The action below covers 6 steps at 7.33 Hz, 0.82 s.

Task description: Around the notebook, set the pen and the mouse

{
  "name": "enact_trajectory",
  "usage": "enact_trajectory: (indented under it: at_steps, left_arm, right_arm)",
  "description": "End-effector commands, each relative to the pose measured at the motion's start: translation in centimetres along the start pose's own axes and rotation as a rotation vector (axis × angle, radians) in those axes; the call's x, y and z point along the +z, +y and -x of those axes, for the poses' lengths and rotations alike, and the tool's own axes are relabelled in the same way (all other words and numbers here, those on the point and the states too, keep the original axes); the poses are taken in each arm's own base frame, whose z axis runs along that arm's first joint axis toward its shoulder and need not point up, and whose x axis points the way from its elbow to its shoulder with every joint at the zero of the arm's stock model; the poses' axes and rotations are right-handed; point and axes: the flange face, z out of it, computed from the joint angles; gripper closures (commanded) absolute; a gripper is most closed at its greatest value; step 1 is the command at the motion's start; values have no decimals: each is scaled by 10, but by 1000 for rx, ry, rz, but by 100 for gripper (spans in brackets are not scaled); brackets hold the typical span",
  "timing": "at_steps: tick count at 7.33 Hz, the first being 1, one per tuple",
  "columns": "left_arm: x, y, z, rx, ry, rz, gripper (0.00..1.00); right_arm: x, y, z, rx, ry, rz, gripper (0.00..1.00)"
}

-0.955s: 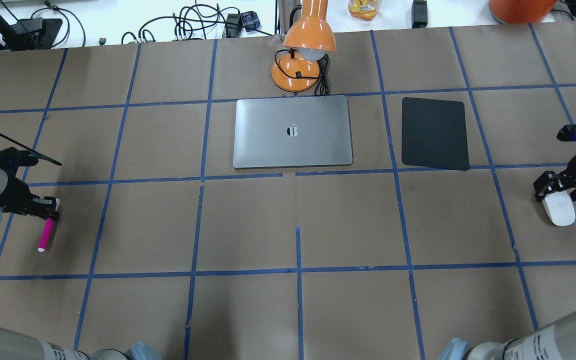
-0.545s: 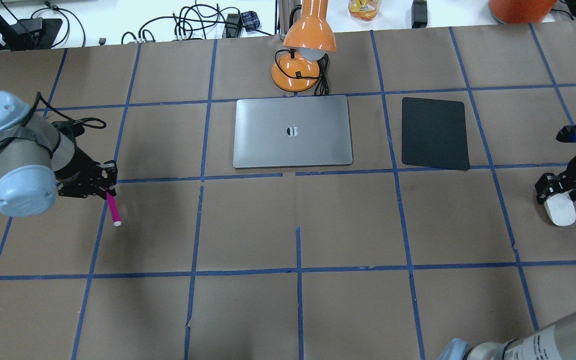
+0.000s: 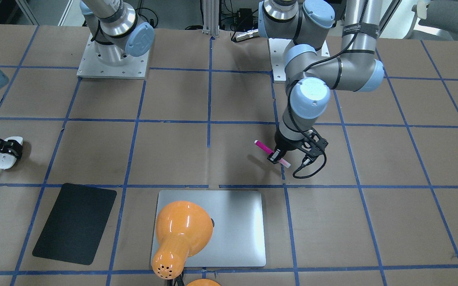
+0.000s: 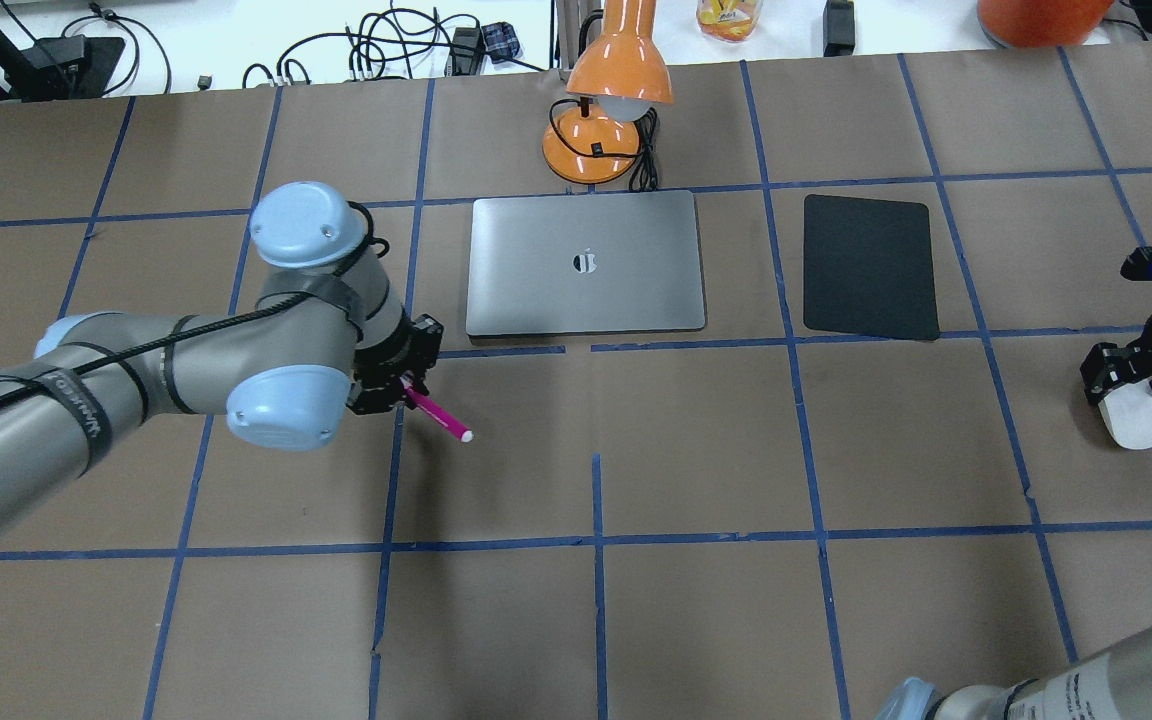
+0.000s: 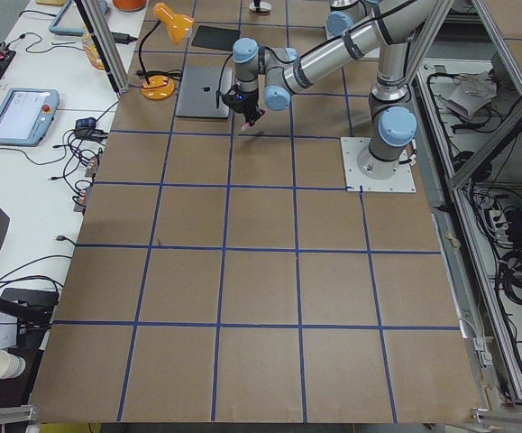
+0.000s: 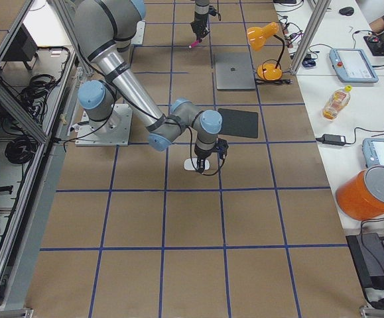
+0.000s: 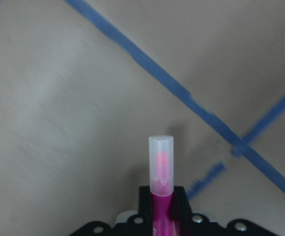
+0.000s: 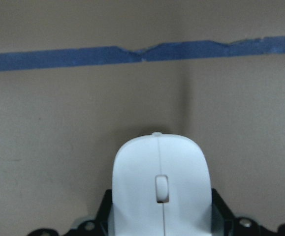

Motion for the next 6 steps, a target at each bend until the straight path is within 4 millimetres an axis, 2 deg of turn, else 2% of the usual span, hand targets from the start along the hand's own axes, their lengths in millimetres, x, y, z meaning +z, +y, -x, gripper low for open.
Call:
enact_trajectory:
  at_steps: [1,2,3,4,6]
  left_arm:
    - [26,94,-26,-233,-29,-12,100]
    - [33,134,-32,-268,-31,-19,100]
    - [23,145,-47,-333,11,-23,100]
    - [9,145,-69,-394,43,-11,100]
    - [28,146,-75,-410,11,-12,100]
  right_arm:
    - [-33,-17,-4,-2,38,-55,44]
    - [-38,-29,8,-7,26,-61,44]
    - [-51,-45,36,23,39,-86,43]
    - [-64,-63,69,28,48,-115,43]
    - [-66,-99,119,75,44,-140,43]
